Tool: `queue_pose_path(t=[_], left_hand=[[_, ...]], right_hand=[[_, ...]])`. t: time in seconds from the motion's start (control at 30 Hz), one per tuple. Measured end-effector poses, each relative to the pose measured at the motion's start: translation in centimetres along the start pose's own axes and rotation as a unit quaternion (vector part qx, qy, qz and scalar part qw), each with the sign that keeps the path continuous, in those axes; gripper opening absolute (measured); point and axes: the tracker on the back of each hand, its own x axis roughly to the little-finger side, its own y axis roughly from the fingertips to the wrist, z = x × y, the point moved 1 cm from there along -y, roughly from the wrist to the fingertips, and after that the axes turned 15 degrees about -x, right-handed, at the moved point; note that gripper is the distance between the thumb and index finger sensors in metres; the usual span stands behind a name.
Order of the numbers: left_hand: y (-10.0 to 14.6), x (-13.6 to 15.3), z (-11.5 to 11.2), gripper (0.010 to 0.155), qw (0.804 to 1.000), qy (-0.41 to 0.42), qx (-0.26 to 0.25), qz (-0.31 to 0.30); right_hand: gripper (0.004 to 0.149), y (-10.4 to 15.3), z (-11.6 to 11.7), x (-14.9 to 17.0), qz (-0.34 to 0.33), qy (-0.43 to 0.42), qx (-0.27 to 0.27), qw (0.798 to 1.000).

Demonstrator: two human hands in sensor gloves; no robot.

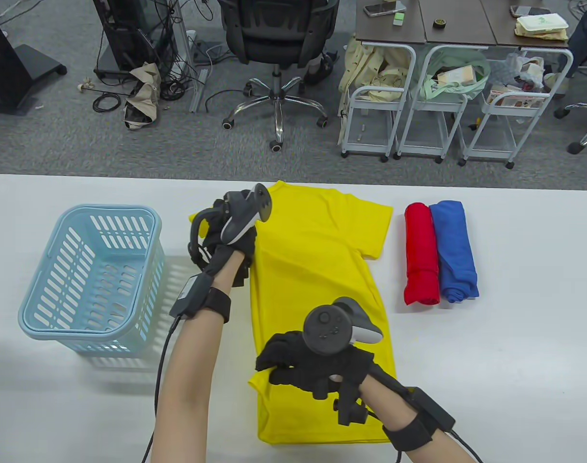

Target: Roll t-shirt into tight roll

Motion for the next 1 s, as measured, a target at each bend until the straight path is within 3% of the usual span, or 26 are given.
queue_pose_path(t=[0.13, 0.2, 0.23, 0.3, 0.37, 0.47, 0.63, 0.73, 0.8, 0.83, 0.87, 0.93, 1.0], left_hand=[[0.4, -7.9, -1.0, 0.047, 0.995, 0.001, 0.007, -0.095], [0.9, -11.3, -1.7, 0.054, 0.991, 0.014, 0.003, -0.129], [1.4, -12.9, -2.2, 0.063, 0.989, 0.014, 0.013, -0.144], [2.6, -14.7, -2.7, 0.073, 0.984, 0.021, 0.034, -0.173], [3.7, -15.1, -2.9, 0.071, 0.981, 0.008, 0.020, -0.191], [5.3, -13.6, -3.6, 0.070, 0.978, -0.006, 0.048, -0.202], [9.1, -9.0, -5.6, 0.067, 0.967, 0.018, 0.152, -0.202], [13.1, -7.0, -7.9, 0.076, 0.937, 0.013, 0.255, -0.237], [16.1, -5.8, -9.8, 0.079, 0.906, -0.013, 0.327, -0.267], [17.1, -5.3, -10.5, 0.080, 0.898, -0.027, 0.342, -0.275], [18.4, -4.4, -10.7, 0.079, 0.900, -0.040, 0.322, -0.290], [19.7, -3.3, -10.4, 0.079, 0.911, -0.005, 0.305, -0.278], [21.1, -2.1, -9.7, 0.080, 0.905, -0.003, 0.319, -0.282]], right_hand=[[0.036, 5.3, 0.2, 3.2, 0.048, -0.026, 0.005, 0.998], [0.036, 8.2, 0.1, 5.2, 0.124, -0.027, -0.006, 0.992], [0.036, 10.0, -0.1, 6.4, 0.192, -0.019, -0.028, 0.981], [0.045, 12.3, -0.5, 7.7, 0.263, -0.033, 0.010, 0.964], [0.048, 14.1, -1.3, 8.7, 0.293, -0.063, 0.063, 0.952], [0.050, 14.2, -2.0, 9.8, 0.323, -0.072, 0.083, 0.940], [0.055, 10.9, -1.5, 11.6, 0.350, -0.062, 0.027, 0.934], [0.063, 8.9, -0.8, 12.5, 0.357, -0.055, 0.009, 0.932], [0.066, 7.7, -0.2, 13.0, 0.359, -0.048, -0.007, 0.932], [0.067, 7.3, 0.1, 13.1, 0.366, -0.046, -0.015, 0.929], [0.068, 6.9, 0.5, 13.3, 0.369, -0.041, -0.024, 0.928], [0.069, 6.3, 0.9, 13.4, 0.371, -0.036, -0.034, 0.927], [0.070, 5.7, 1.0, 13.4, 0.373, -0.032, -0.040, 0.926]])
